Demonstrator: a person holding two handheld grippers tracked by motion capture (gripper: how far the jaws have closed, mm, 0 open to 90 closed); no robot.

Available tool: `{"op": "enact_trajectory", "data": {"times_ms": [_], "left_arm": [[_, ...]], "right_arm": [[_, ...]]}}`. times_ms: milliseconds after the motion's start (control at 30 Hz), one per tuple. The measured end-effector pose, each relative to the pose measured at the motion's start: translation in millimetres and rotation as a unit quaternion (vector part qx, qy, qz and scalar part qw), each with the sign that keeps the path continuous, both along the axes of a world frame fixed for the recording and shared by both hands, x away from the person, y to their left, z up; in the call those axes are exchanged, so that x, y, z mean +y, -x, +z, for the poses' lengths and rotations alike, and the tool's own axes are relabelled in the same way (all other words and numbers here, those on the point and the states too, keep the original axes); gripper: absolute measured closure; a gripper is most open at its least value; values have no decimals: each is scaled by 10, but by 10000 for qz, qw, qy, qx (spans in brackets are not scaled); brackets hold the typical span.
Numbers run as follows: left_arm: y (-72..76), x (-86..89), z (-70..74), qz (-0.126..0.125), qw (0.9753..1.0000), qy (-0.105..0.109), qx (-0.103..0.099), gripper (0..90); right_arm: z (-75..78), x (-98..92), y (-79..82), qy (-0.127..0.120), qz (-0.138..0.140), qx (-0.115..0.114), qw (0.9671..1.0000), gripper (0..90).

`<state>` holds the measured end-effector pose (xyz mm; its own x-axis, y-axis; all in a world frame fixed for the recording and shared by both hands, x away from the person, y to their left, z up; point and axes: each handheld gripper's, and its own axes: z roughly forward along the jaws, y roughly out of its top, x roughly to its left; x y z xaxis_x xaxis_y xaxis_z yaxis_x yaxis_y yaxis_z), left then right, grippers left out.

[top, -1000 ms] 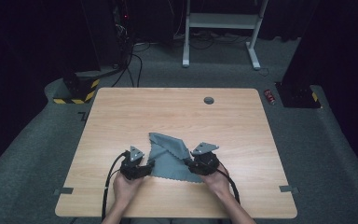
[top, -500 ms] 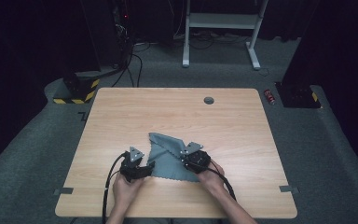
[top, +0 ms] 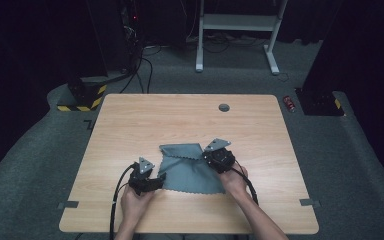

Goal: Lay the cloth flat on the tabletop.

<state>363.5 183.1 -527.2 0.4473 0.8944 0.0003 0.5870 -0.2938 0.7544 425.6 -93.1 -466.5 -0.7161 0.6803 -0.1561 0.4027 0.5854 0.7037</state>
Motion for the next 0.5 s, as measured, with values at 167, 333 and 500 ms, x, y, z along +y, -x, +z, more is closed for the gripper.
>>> {"op": "enact_trajectory", "data": {"times_ms": [167, 333, 500], "left_arm": [[0, 0, 0, 2, 10000, 2, -1, 329], [0, 0, 0, 2, 10000, 1, 0, 328], [0, 0, 0, 1, 10000, 0, 0, 328]], "right_arm": [[-5, -79, -142, -111, -274, 161, 9994, 868], [-270, -133, -371, 44, -662, 709, 9953, 813], [-162, -111, -293, -172, -448, 423, 9979, 737]]}}
